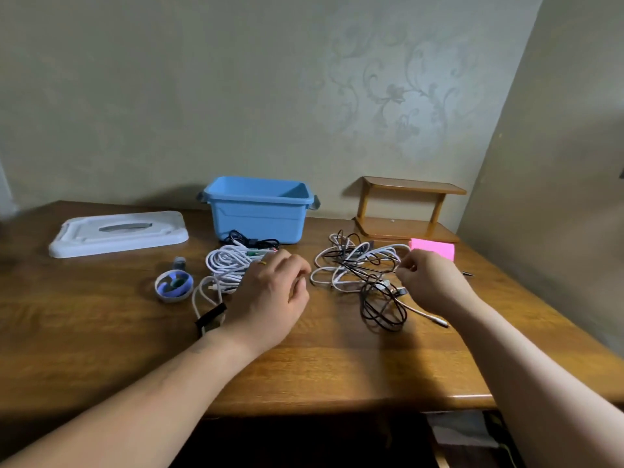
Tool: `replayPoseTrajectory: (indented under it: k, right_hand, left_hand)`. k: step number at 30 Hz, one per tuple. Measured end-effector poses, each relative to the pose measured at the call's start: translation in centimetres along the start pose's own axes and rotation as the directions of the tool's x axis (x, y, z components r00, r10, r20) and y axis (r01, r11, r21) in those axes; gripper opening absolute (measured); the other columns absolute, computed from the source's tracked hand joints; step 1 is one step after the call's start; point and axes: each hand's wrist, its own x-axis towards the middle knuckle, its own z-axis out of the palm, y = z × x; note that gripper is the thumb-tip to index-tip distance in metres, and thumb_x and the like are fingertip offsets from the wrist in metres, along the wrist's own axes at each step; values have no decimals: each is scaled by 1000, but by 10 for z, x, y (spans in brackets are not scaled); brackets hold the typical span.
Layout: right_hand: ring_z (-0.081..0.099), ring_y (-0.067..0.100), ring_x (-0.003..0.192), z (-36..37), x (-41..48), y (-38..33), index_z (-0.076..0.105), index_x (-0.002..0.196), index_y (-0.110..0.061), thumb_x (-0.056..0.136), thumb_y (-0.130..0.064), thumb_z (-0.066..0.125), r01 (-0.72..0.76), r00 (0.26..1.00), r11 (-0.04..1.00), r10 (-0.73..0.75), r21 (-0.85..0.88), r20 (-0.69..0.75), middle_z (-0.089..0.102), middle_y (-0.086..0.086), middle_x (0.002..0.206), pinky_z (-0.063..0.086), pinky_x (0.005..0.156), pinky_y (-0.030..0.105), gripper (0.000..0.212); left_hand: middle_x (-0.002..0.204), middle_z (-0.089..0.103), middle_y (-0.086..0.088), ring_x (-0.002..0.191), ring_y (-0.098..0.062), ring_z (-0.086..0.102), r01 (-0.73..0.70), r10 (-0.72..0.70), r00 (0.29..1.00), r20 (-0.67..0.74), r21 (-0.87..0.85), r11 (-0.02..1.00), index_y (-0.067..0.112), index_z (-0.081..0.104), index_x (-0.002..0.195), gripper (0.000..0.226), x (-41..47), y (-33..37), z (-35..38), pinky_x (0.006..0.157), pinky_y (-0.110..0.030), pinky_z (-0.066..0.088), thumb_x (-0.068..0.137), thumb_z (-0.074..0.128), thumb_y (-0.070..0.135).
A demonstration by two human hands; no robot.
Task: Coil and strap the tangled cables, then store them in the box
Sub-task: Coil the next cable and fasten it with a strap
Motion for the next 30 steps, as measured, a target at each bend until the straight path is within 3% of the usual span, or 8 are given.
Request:
replayPoseTrajectory:
  k: [4, 7, 10, 13, 16, 21, 26, 30]
  right_hand:
    - [64, 20, 89, 9, -5, 9, 64, 122, -31, 98, -12, 53, -70, 987, 994, 81, -83, 141, 67, 1, 109, 57, 75, 37, 33]
    - [65, 17, 95, 13, -5, 8, 67, 126, -34, 102, -38, 63, -59, 981, 997, 68, -55, 179, 72, -1, 120, 58, 82, 38, 24]
    - [64, 16, 94, 16, -5, 4, 73, 121, -30, 95, -34, 75, -24, 971, 997, 42, -76, 237, 74, -2, 119, 56, 82, 34, 26]
    - [65, 14, 92, 17, -8, 5, 79, 112, -24, 94, -20, 78, -66, 966, 987, 26, 147, 257, 73, -5, 109, 51, 77, 28, 18]
    - [69, 16, 84, 15, -12, 8, 78, 109, -21, 96, -14, 76, -161, 966, 857, 35, 490, 257, 75, 3, 102, 51, 62, 27, 15]
    - [70, 21, 84, 18, -16, 3, 73, 113, -19, 100, -12, 71, -193, 968, 646, 4, 739, 250, 74, 9, 100, 51, 70, 35, 15]
    - [71, 20, 76, 36, -15, -10, 74, 97, -22, 105, -37, 63, 68, 997, 895, -49, 441, -54, 75, -1, 84, 56, 71, 40, 21]
    - [66, 17, 88, 45, -12, -20, 71, 107, -27, 105, -28, 58, 122, 990, 930, -88, 348, -113, 74, -6, 96, 50, 75, 35, 14]
  left_hand:
    - [106, 63, 11, 90, -13, 61, 26, -25, 999, 36, -20, 999, 24, 66, 110, 11, 3, 17, 7, 78, -39, 57, 100, 62, 21]
    - [105, 64, 14, 94, -12, 62, 69, -54, 978, 203, -69, 995, 28, 66, 114, 13, 9, 39, 19, 86, -41, 57, 103, 60, 34]
    - [132, 61, 11, 120, -19, 60, 164, -136, 863, 486, -15, 986, 37, 57, 138, 49, 14, 61, 34, 105, -44, 50, 98, 56, 65]
    - [138, 54, 7, 127, -28, 54, 144, -153, 781, 605, 64, 987, 39, 56, 144, 64, 18, 72, 45, 110, -47, 44, 91, 62, 75]
    - [123, 58, 7, 117, -29, 59, 156, -148, 811, 566, 35, 987, 39, 63, 129, 40, 21, 72, 47, 102, -43, 46, 97, 64, 62]
    - [115, 65, 15, 104, -15, 63, 235, -155, 853, 499, -100, 967, 39, 63, 114, 27, 24, 58, 32, 92, -37, 50, 97, 65, 58]
    - [102, 59, 16, 94, -11, 61, 307, -235, 849, 472, -81, 948, 35, 64, 102, 32, 26, 42, 21, 85, -35, 52, 93, 67, 66]
    - [78, 62, 2, 75, -19, 61, 373, -279, 860, 428, -151, 916, 23, 64, 76, 50, 23, 36, 20, 78, -42, 53, 109, 46, 57]
